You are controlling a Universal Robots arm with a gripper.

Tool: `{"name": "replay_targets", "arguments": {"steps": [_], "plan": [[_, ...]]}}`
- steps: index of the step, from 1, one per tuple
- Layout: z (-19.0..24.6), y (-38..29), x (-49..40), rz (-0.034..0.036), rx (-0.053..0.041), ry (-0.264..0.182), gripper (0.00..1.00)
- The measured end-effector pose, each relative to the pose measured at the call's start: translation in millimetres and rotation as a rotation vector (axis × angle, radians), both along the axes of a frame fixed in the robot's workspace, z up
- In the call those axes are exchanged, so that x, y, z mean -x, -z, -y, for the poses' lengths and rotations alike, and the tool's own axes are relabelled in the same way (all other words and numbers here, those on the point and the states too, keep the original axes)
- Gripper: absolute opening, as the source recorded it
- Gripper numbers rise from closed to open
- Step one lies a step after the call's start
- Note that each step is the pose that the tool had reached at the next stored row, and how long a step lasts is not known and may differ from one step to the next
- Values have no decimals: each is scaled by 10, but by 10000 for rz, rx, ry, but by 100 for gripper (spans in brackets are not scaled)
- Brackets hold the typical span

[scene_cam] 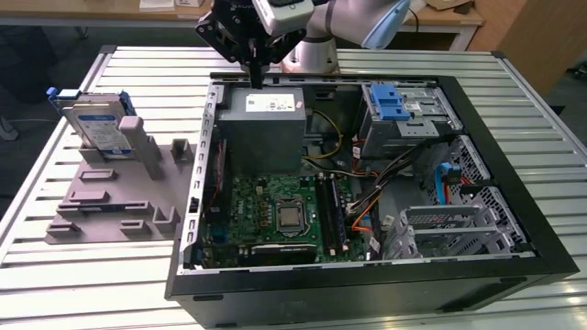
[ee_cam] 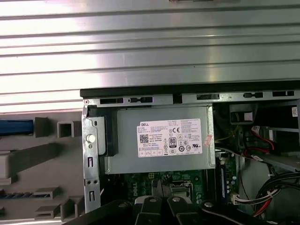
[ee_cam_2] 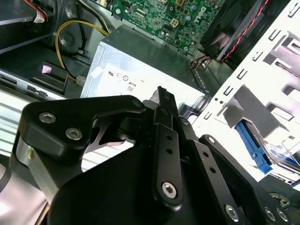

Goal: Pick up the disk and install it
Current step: 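Reach for the disk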

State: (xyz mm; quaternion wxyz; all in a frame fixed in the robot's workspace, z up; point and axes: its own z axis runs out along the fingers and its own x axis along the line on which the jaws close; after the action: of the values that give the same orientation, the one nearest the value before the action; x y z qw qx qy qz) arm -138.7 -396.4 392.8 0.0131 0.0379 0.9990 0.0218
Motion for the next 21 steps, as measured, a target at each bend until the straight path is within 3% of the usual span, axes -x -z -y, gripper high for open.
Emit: {"name": "replay_targets", "arguments": {"steps": [21], "plan": [[0,5,92,0,0,-1,11]]}}
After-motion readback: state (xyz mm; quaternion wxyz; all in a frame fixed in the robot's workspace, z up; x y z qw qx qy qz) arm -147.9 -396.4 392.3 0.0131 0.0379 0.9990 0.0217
